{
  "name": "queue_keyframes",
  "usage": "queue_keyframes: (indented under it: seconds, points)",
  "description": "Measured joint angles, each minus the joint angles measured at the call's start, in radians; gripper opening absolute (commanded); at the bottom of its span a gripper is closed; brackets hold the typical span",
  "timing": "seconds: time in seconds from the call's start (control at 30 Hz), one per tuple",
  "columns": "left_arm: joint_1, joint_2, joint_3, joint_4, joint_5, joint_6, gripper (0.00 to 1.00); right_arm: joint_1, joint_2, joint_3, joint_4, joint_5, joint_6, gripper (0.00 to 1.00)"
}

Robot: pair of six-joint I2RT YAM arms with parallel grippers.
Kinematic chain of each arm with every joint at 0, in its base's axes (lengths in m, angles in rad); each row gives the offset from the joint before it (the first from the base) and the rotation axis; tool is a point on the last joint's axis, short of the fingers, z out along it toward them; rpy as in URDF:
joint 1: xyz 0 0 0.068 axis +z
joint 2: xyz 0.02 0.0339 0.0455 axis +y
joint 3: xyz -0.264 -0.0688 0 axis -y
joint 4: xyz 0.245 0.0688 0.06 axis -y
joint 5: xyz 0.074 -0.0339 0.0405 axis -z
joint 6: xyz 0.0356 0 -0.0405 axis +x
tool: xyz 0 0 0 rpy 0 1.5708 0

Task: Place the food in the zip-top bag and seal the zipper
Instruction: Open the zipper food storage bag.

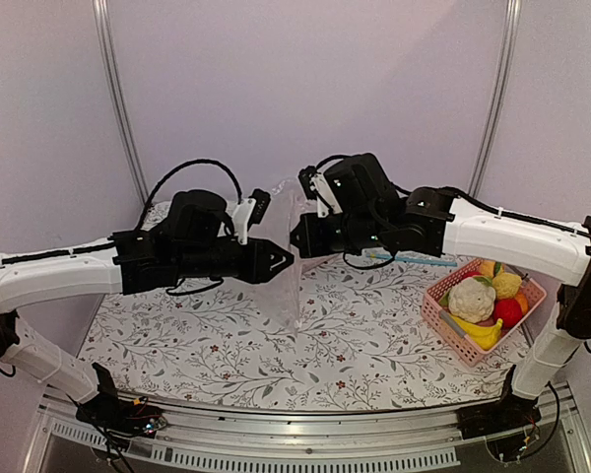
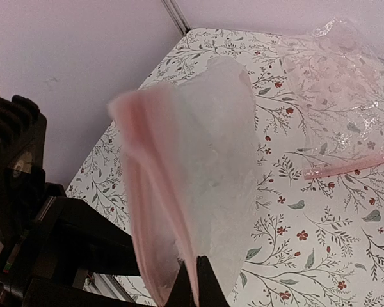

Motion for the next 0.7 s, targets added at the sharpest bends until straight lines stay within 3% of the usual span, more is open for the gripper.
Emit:
queue_keyframes:
  seconds: [0.23,0.5,0.7]
  points:
    - [0.0,0.022,0.002,-0.002,0.003,-0.005,0.26,0.0,-0.003,-0.002,0.0,0.0,0.003,0.0]
    - [-0.002,0.045,0.017,-0.01,-0.005,0.002,0.05,0.0,-0.003,-0.005,0.0,0.005,0.003,0.0]
    - [-0.002,0.039,0.034,-0.064,-0.072,0.02,0.0,-0.002,-0.003,-0.005,-0.016,0.039,0.005,0.0]
